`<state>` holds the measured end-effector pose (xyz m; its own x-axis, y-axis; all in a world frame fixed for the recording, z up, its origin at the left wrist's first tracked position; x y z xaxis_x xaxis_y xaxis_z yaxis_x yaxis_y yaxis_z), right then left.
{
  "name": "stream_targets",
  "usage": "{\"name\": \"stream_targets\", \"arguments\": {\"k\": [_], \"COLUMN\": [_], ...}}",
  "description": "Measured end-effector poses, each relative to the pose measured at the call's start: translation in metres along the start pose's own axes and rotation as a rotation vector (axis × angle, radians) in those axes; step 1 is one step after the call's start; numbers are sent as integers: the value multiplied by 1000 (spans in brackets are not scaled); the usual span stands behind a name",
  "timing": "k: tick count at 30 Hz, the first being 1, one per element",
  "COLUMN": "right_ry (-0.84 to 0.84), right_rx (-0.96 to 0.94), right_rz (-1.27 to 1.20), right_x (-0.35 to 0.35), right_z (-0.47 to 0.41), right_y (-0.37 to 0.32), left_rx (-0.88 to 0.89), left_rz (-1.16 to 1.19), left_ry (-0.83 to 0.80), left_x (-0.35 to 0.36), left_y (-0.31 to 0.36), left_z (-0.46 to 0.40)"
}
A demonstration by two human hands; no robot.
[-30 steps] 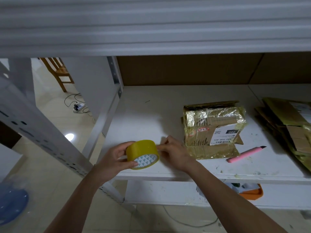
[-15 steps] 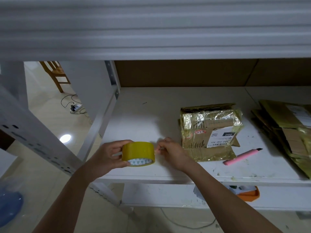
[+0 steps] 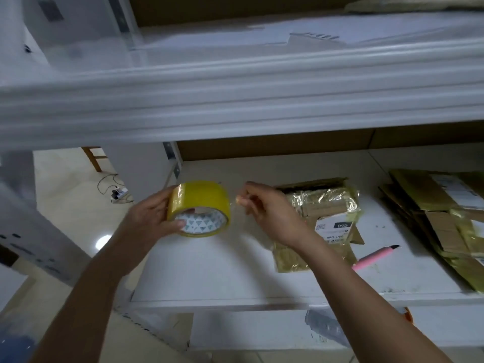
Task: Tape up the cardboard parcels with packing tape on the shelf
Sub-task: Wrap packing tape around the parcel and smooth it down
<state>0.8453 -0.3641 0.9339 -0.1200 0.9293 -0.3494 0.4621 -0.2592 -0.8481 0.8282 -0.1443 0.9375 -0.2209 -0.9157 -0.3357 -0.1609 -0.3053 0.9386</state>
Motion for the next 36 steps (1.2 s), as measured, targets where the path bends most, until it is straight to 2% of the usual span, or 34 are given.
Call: {"name": "stream_targets", "arguments": {"k": [6,10,14,18,24,27,32,36], "right_ry": [155,259,359,387,505,510,534,628], "right_rx": [17,134,268,415,491,454,343,334], "right_rz": [151,161,112,-42,-313,-361,-308,-348], "right_x": [-86,-153,-202,-206,-200,-200,-211,-210], "right_z": [9,18,32,51,73,73,68,71], "right_y": [3,14,41,83,120,120,112,121], "left_rx": [104,168,165,81,95,60,55,42], "left_rz": [-81,-189,-275,-359,-392,-380,-364,-374], "left_ry": [-10,-45,-110,-85,-155,-125,-103,-131], "left_x": [61,114,169,194,211,211,216,217], "left_y": [41,76,80,55,24,18,28,27], "left_z": [-39,-84,-115,-120,-112,-114,-110,-109]}}
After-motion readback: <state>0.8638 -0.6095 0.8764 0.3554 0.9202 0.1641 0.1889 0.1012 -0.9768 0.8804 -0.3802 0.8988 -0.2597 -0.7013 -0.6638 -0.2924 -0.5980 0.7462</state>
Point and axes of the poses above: each hand's wrist, its own z-axis away from the middle knuckle, its own x-axis out of the palm, y = z × x, the point moved 7 cm from there along -z, towards the middle knuckle, and after that the axes turned 15 degrees about -z, right-handed, at the moved point
